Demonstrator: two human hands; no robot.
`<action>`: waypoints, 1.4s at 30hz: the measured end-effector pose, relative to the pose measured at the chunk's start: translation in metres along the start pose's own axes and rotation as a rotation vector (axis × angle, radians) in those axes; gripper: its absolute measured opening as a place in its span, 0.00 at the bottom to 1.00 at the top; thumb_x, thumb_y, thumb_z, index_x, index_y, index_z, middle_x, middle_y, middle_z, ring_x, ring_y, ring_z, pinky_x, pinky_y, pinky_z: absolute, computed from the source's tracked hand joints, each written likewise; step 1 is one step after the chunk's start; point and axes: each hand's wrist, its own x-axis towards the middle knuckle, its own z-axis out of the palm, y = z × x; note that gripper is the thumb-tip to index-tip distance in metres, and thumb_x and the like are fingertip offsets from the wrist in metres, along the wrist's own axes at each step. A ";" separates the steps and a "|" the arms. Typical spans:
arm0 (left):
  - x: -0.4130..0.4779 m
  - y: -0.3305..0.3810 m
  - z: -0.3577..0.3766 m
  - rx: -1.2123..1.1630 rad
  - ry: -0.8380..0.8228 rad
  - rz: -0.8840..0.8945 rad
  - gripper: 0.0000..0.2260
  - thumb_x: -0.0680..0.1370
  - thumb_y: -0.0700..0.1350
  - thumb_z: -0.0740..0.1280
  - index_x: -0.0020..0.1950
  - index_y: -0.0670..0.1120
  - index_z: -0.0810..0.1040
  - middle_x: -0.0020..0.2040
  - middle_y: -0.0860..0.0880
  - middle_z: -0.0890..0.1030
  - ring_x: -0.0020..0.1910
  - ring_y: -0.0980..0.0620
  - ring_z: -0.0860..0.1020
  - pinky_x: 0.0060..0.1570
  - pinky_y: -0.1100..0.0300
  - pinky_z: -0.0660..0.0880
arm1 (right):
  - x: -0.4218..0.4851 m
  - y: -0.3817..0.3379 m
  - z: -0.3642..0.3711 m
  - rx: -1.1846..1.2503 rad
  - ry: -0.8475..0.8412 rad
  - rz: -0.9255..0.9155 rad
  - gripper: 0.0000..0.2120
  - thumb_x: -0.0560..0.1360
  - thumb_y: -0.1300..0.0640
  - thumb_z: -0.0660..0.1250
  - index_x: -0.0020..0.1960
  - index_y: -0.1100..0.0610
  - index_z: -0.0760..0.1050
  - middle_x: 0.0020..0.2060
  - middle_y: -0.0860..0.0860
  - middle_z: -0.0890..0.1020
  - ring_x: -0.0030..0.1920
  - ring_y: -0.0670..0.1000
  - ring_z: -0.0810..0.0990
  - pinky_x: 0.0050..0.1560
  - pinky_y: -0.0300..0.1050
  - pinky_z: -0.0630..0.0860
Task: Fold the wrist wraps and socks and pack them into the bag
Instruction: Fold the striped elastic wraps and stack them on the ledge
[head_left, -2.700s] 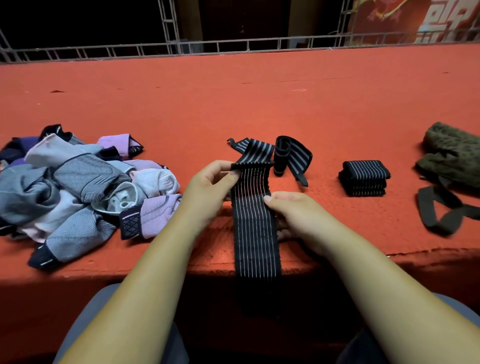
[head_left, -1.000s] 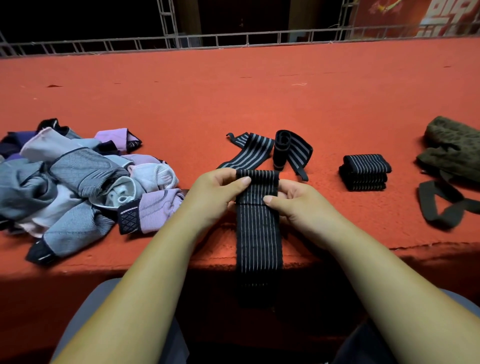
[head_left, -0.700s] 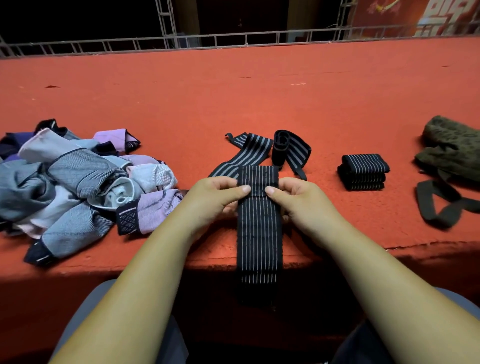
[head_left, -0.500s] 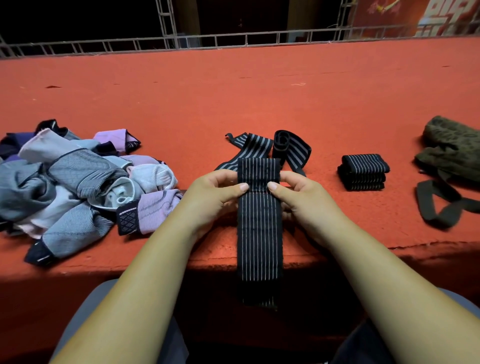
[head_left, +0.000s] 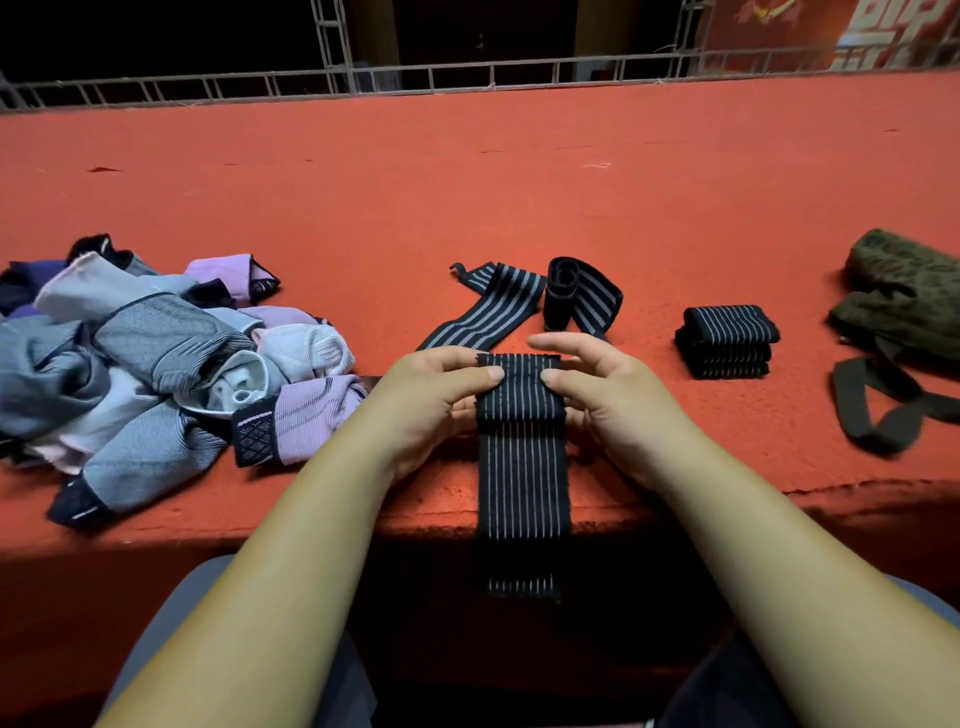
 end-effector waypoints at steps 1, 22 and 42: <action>0.001 -0.001 0.000 -0.015 0.013 0.023 0.07 0.81 0.36 0.71 0.58 0.38 0.82 0.54 0.39 0.86 0.50 0.46 0.85 0.51 0.54 0.83 | 0.000 0.000 0.001 -0.017 0.011 0.006 0.13 0.83 0.64 0.67 0.63 0.52 0.83 0.46 0.52 0.86 0.45 0.50 0.86 0.45 0.47 0.84; 0.000 -0.004 0.004 -0.029 0.075 0.013 0.03 0.82 0.40 0.71 0.51 0.42 0.85 0.54 0.39 0.87 0.50 0.44 0.84 0.45 0.57 0.82 | -0.004 0.003 -0.003 -0.281 -0.073 0.054 0.10 0.85 0.53 0.68 0.57 0.59 0.84 0.46 0.53 0.89 0.45 0.51 0.88 0.46 0.47 0.82; -0.002 -0.001 0.001 -0.009 0.077 -0.071 0.04 0.81 0.40 0.73 0.49 0.45 0.88 0.51 0.40 0.85 0.48 0.43 0.81 0.52 0.52 0.84 | 0.004 -0.001 -0.004 0.073 0.002 0.069 0.13 0.82 0.64 0.66 0.59 0.53 0.85 0.54 0.64 0.86 0.53 0.60 0.83 0.55 0.58 0.77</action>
